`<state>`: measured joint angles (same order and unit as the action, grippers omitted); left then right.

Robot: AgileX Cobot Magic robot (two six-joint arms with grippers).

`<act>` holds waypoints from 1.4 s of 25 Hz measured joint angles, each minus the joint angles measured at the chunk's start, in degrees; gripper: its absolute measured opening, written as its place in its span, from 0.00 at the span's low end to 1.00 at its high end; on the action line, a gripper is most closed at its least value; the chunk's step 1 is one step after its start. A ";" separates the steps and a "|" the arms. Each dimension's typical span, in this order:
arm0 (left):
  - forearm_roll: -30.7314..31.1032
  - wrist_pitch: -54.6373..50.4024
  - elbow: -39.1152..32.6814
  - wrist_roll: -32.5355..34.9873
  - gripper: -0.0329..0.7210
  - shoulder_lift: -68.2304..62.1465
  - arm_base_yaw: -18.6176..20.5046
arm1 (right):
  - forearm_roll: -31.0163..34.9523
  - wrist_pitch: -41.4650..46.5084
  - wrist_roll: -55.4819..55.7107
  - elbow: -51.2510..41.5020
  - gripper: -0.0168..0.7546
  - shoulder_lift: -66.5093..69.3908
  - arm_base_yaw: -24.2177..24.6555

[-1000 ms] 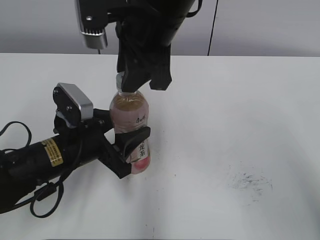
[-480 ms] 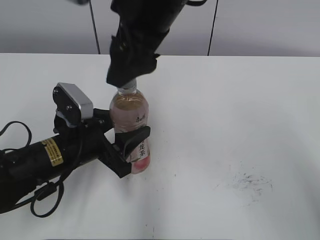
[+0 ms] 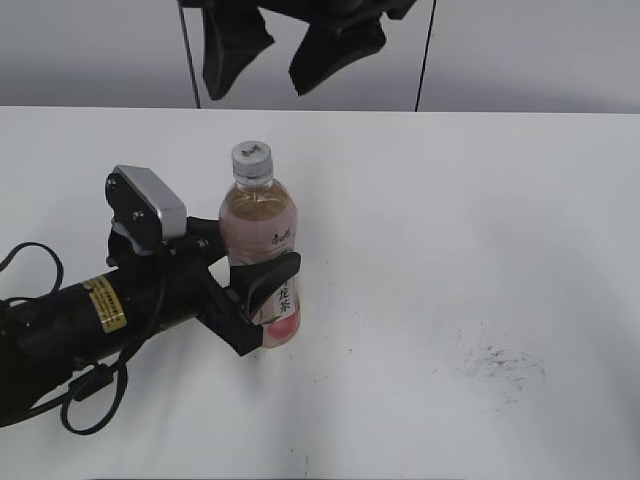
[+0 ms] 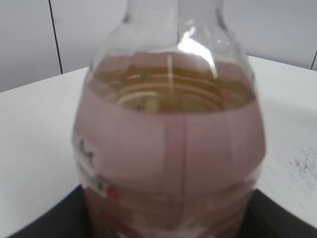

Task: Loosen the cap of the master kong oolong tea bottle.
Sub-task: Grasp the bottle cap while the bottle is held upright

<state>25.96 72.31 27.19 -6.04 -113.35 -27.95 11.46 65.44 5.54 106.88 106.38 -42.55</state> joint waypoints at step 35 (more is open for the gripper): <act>0.05 0.00 0.05 0.14 0.56 0.00 0.00 | 1.65 2.72 -60.98 0.31 0.37 6.84 -0.10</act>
<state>26.02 72.31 27.24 -5.90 -113.35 -27.95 13.11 68.15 -55.44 107.19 113.22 -42.65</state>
